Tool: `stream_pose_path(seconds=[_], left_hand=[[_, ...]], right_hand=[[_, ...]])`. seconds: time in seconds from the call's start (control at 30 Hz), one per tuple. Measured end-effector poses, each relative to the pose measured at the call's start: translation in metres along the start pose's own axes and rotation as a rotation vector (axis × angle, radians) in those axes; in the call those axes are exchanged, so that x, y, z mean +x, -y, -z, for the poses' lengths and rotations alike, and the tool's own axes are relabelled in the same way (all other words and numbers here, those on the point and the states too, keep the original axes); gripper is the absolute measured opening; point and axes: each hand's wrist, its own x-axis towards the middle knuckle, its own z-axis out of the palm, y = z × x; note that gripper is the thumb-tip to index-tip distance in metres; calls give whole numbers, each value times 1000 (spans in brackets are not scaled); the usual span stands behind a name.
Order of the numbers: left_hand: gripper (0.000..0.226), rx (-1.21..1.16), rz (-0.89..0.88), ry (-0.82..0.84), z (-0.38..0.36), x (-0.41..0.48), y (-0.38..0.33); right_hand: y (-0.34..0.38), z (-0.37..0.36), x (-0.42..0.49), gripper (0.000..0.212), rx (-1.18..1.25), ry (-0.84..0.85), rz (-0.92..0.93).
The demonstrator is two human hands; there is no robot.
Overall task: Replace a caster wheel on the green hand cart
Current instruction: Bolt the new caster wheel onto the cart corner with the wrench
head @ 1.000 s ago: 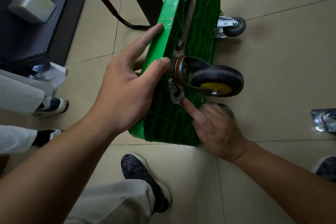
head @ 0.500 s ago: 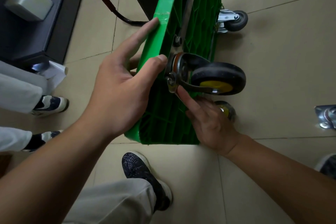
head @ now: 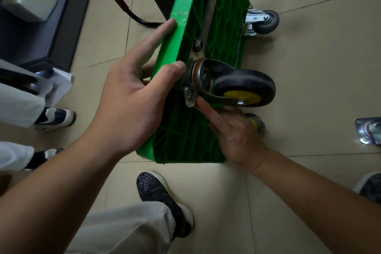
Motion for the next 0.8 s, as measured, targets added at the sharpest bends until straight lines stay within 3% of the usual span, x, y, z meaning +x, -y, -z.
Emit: stream_pose_path(seconds=[0.1,0.3,0.5,0.8], left_hand=[[53,0,0,8,1,1,1],[53,28,-12,-7,0,1,2],[52,33,-15,-31,-2,0,1],[53,27,8,-57,-4,0,0]], right_hand=[[-11,2,-1,97,-43,10,16],[12,-7,-3,59,207,34,-63],[33,-11,-7,59,285,110,-206],[19,-2,-4,60,125,88,-102]])
